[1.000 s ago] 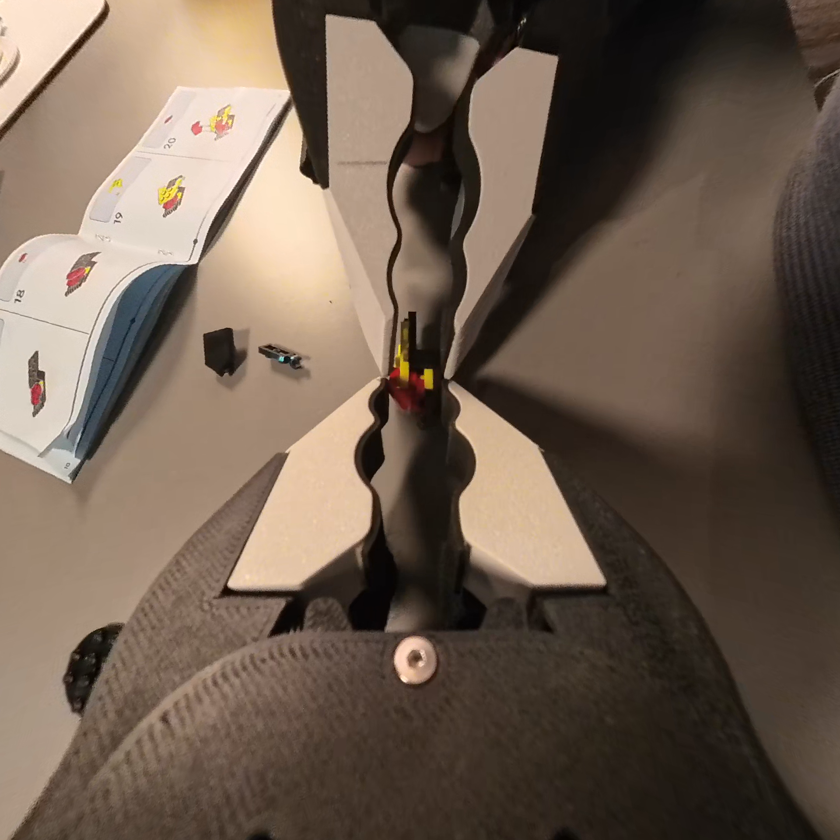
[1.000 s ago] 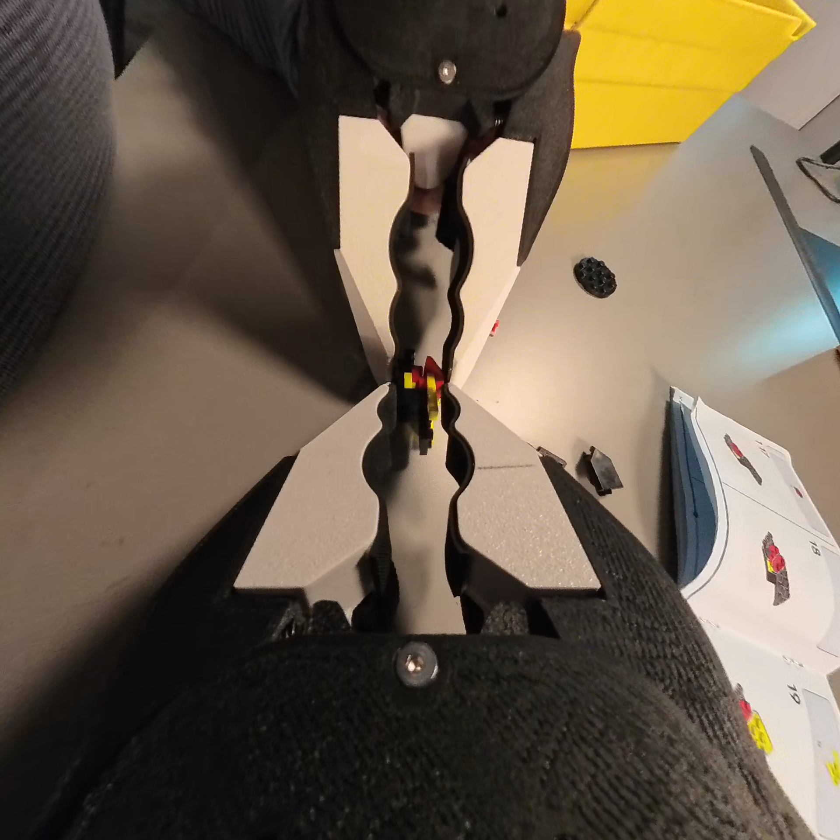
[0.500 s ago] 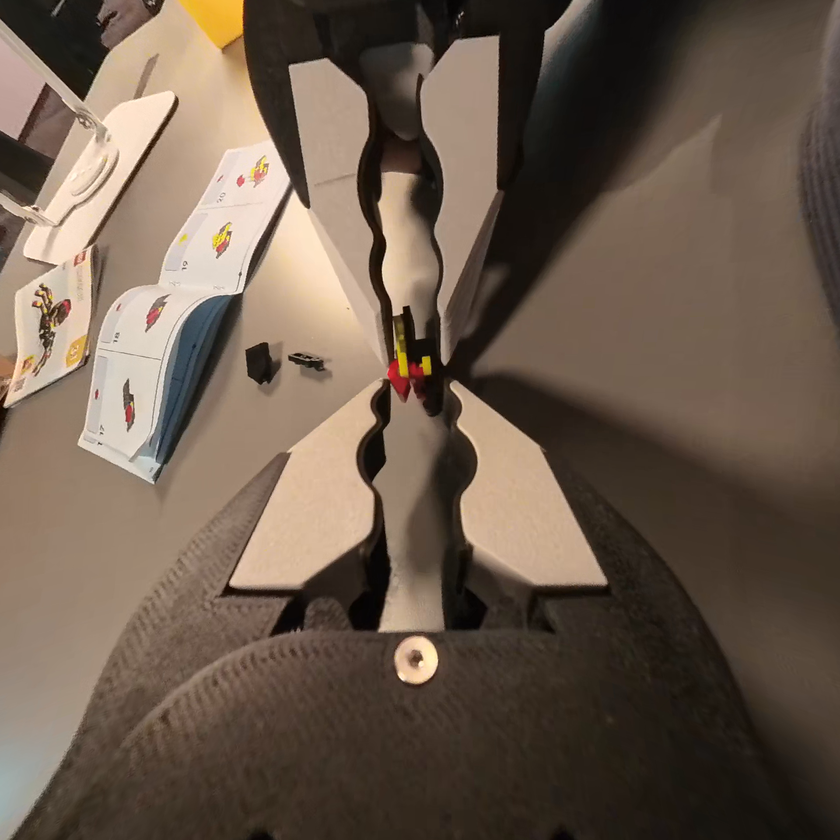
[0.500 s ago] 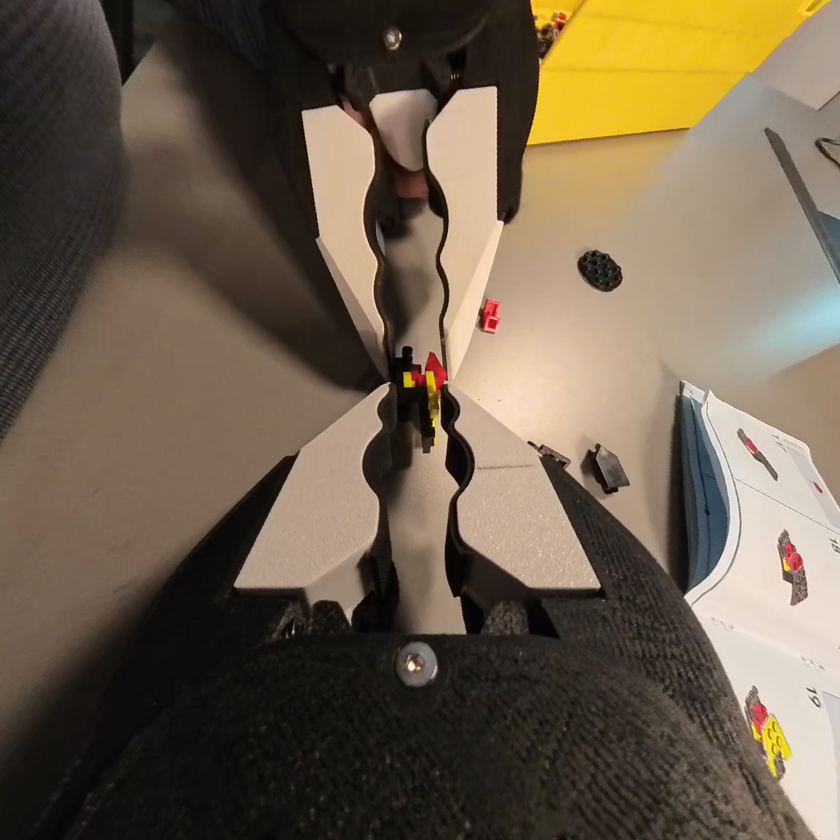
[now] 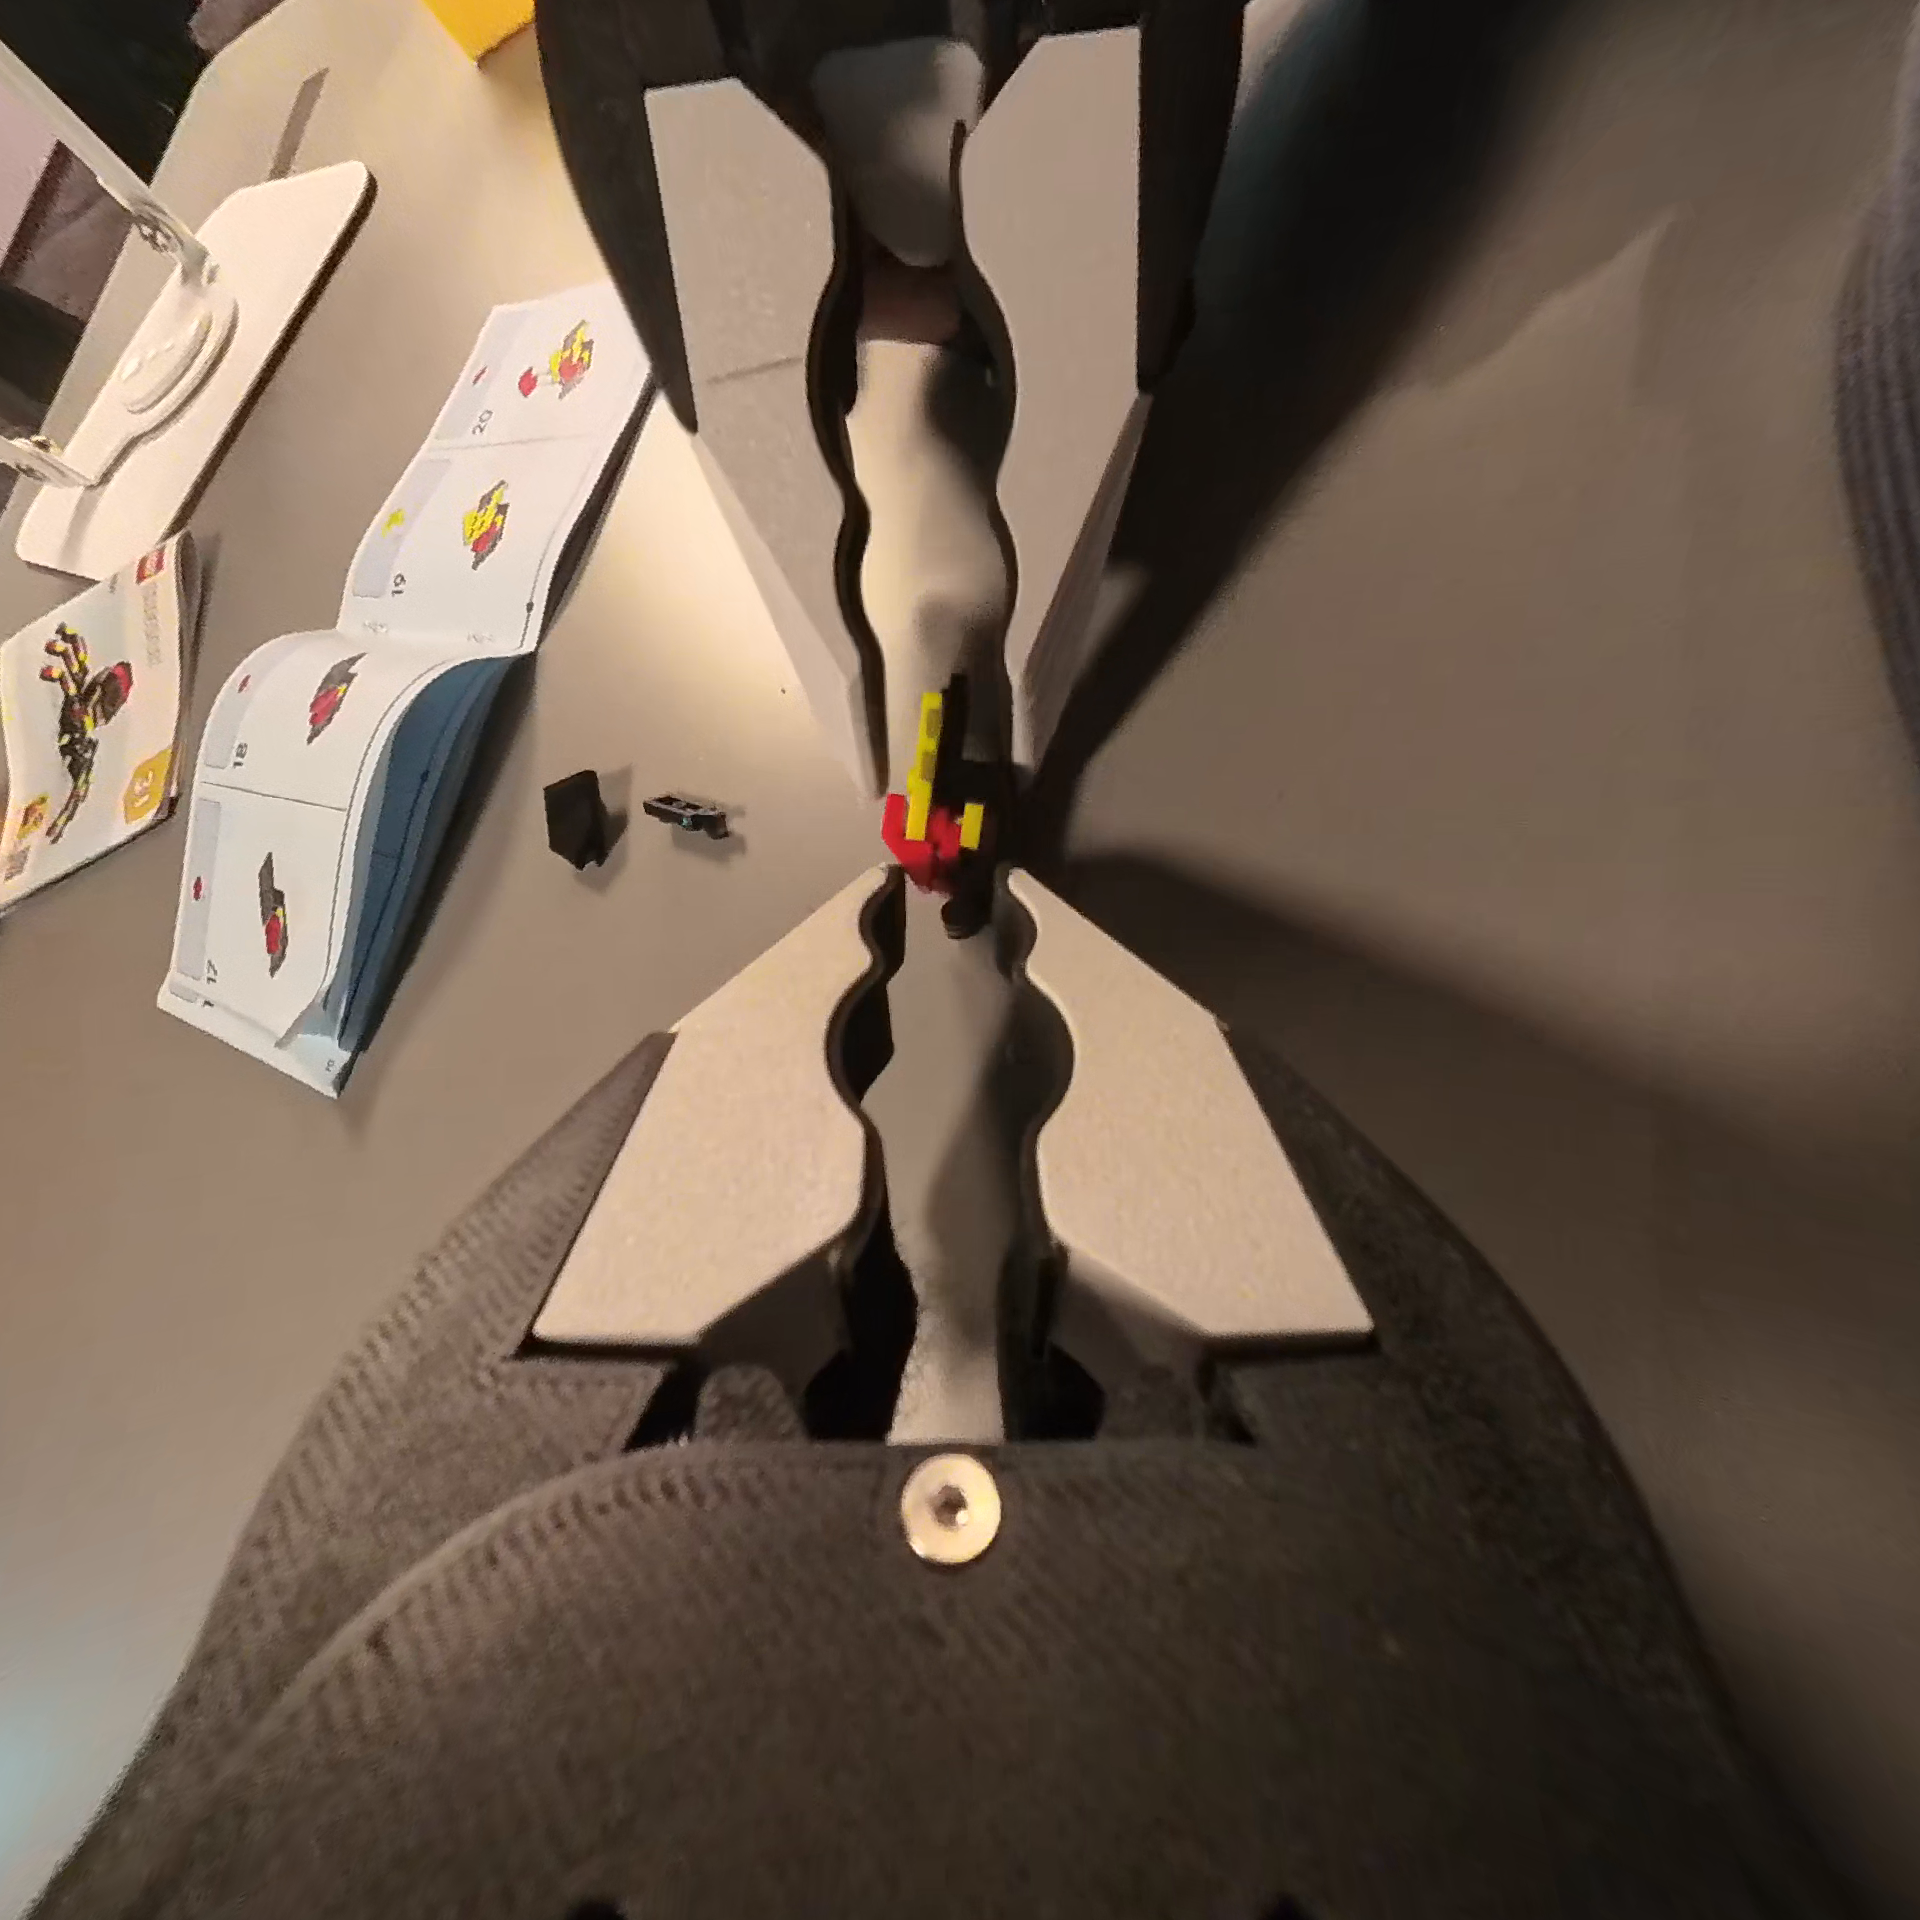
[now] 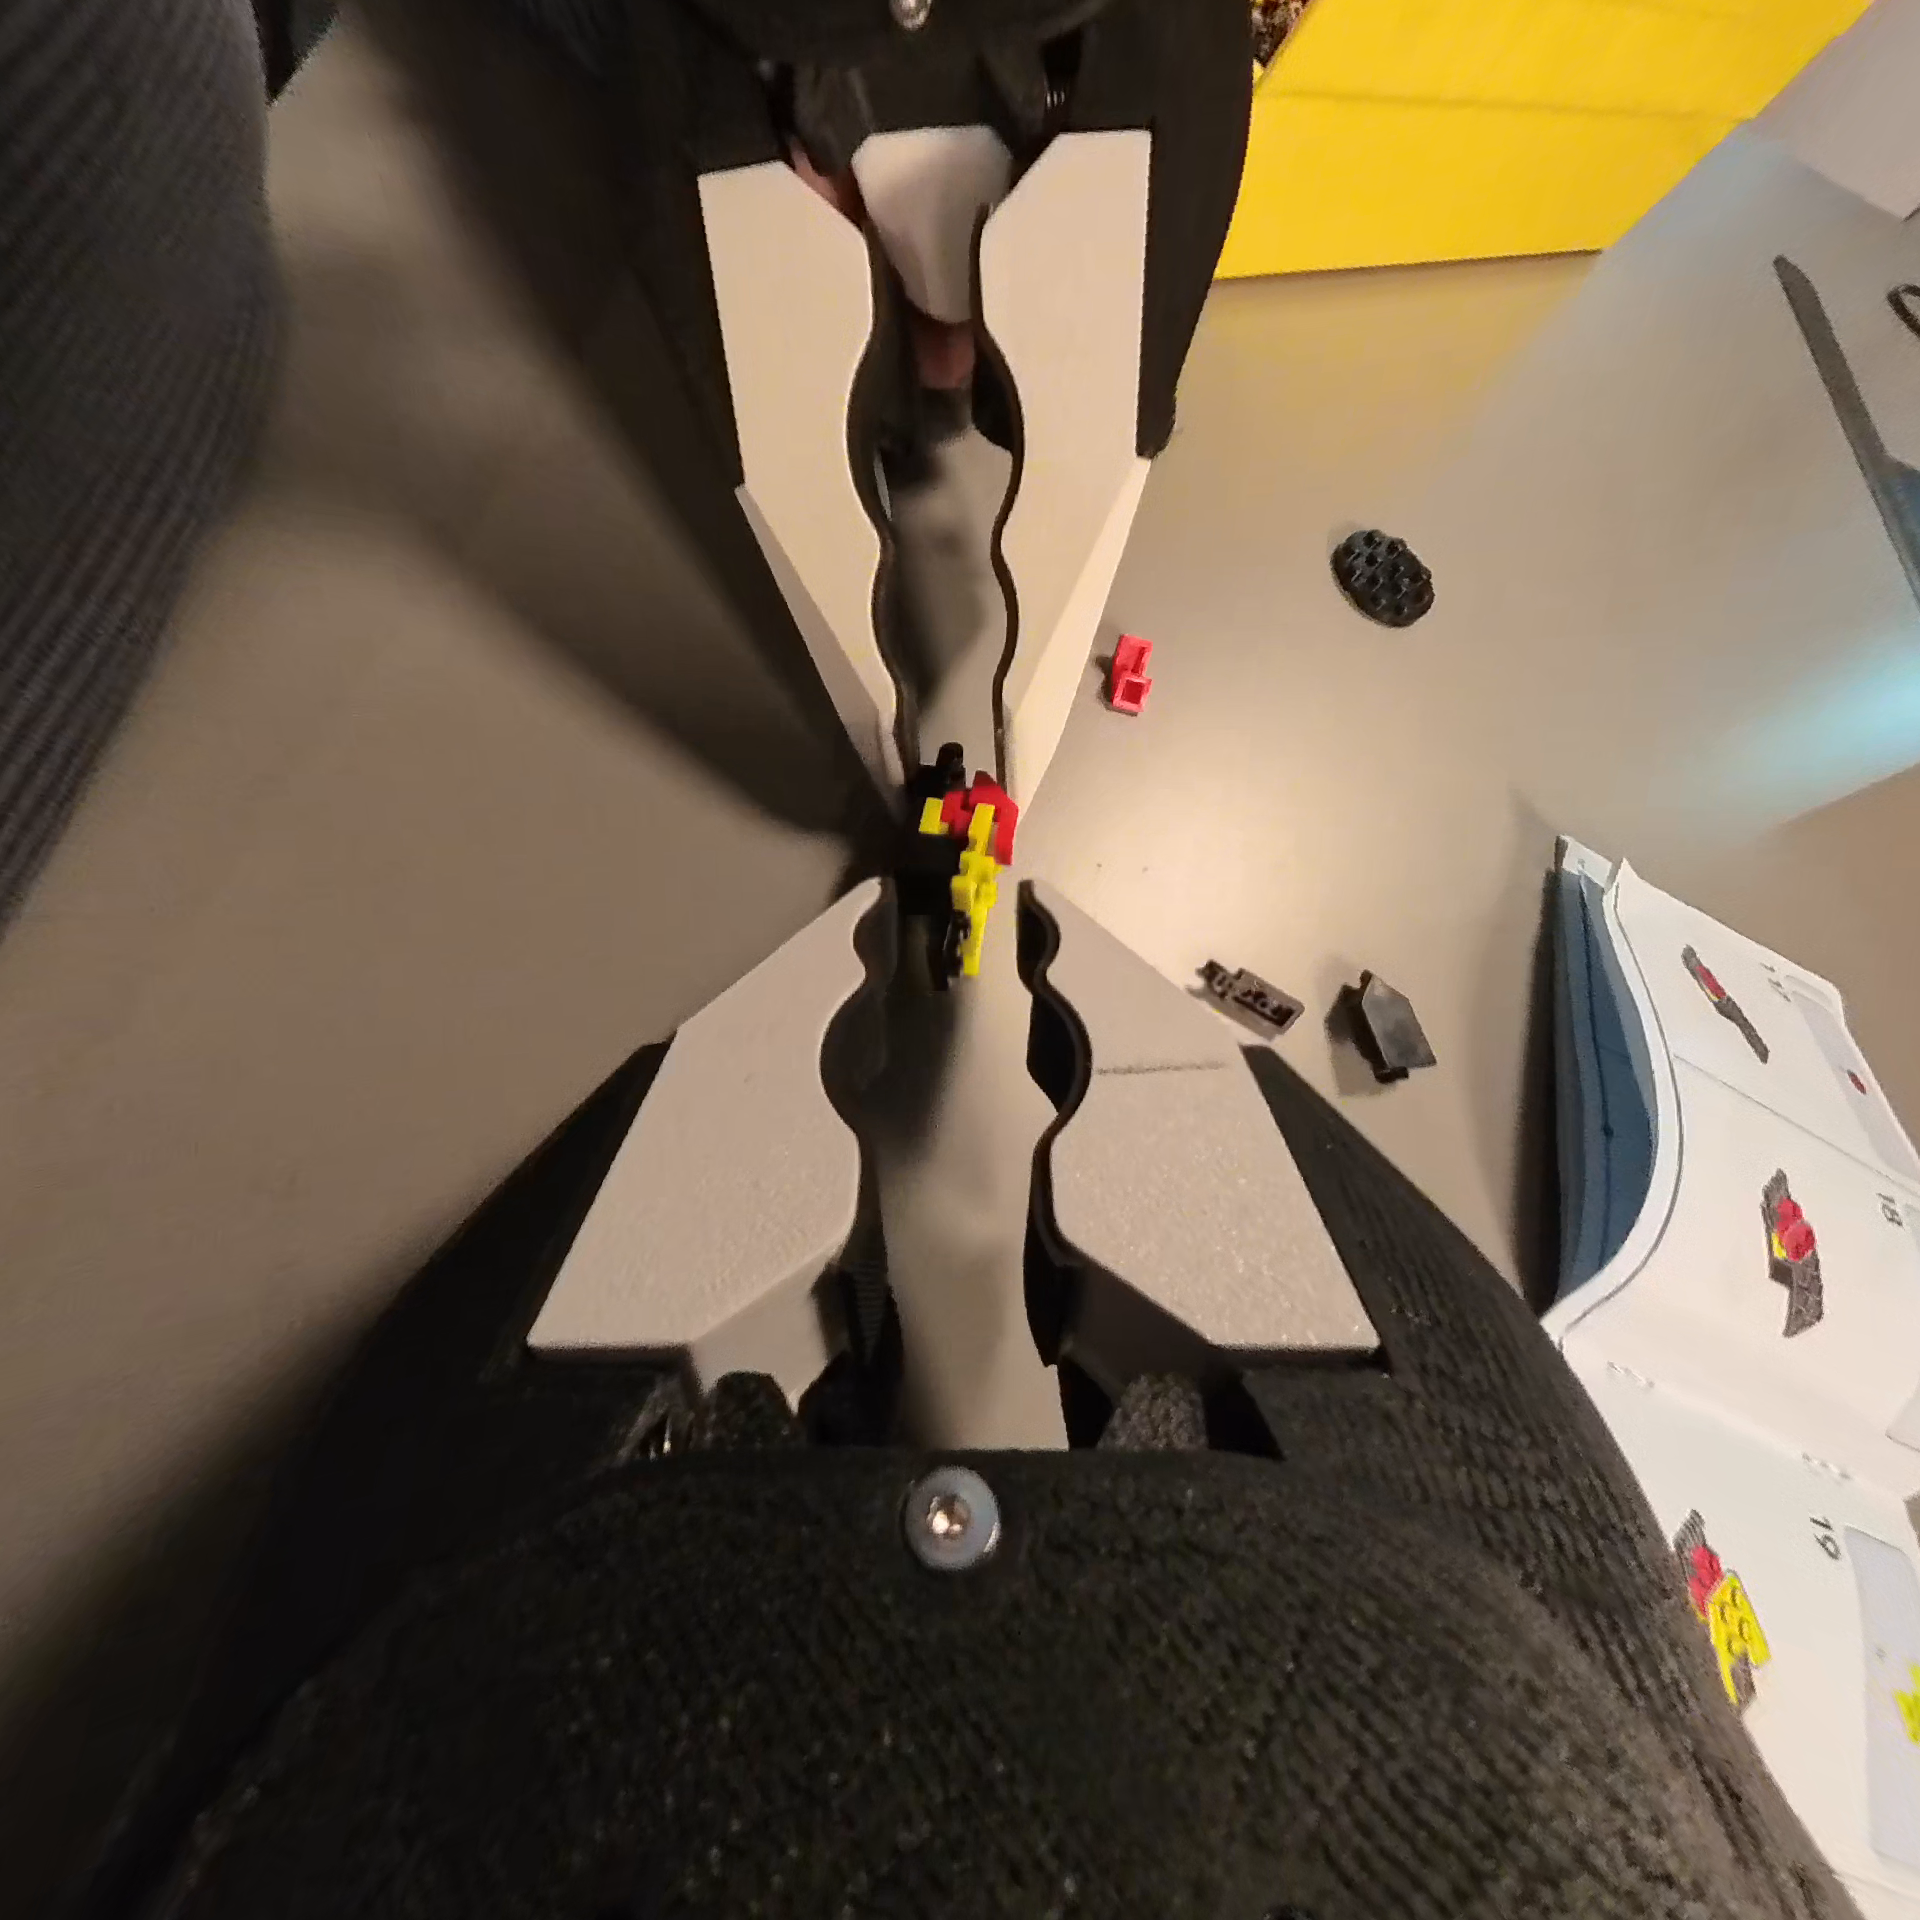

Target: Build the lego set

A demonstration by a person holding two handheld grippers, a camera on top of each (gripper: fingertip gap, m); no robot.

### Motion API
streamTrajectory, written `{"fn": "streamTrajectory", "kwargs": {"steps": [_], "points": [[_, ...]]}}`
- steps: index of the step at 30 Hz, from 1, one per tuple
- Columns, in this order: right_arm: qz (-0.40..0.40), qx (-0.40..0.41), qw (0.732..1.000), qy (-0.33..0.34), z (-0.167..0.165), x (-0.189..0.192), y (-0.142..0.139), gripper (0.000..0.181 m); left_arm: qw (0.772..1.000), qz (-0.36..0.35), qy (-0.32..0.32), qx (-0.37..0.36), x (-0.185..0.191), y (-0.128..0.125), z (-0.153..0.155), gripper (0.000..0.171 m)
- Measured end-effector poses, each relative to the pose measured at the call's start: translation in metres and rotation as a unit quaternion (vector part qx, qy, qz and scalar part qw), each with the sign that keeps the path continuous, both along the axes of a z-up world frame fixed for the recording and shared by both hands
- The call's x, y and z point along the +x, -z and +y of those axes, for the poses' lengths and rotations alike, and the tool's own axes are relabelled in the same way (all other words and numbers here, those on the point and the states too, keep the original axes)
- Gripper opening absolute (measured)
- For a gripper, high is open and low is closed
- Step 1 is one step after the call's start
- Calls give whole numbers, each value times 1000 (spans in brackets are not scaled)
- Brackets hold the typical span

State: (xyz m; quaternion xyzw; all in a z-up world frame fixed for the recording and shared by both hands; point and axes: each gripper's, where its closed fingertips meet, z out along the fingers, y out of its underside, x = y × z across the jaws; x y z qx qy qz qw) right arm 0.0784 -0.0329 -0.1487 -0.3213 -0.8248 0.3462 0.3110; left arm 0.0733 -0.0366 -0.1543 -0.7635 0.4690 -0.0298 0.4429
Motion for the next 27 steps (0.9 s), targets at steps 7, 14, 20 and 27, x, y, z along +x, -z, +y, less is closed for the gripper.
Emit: {"fn": "streamTrajectory", "kwargs": {"steps": [7,14,20,27], "points": [[7,15,1000,-7,-1,2,0,13,1000,1,1,0,0,0,1,16],[8,22,1000,-8,0,2,-1,7,1000,1,-3,-13,0,2,0,14],[4,14,1000,-4,2,2,-1,7,1000,2,-6,-4,0,1,1,14],[10,41,999,-5,3,2,0,5,1000,13,-7,-10,-1,2,1,14]]}}
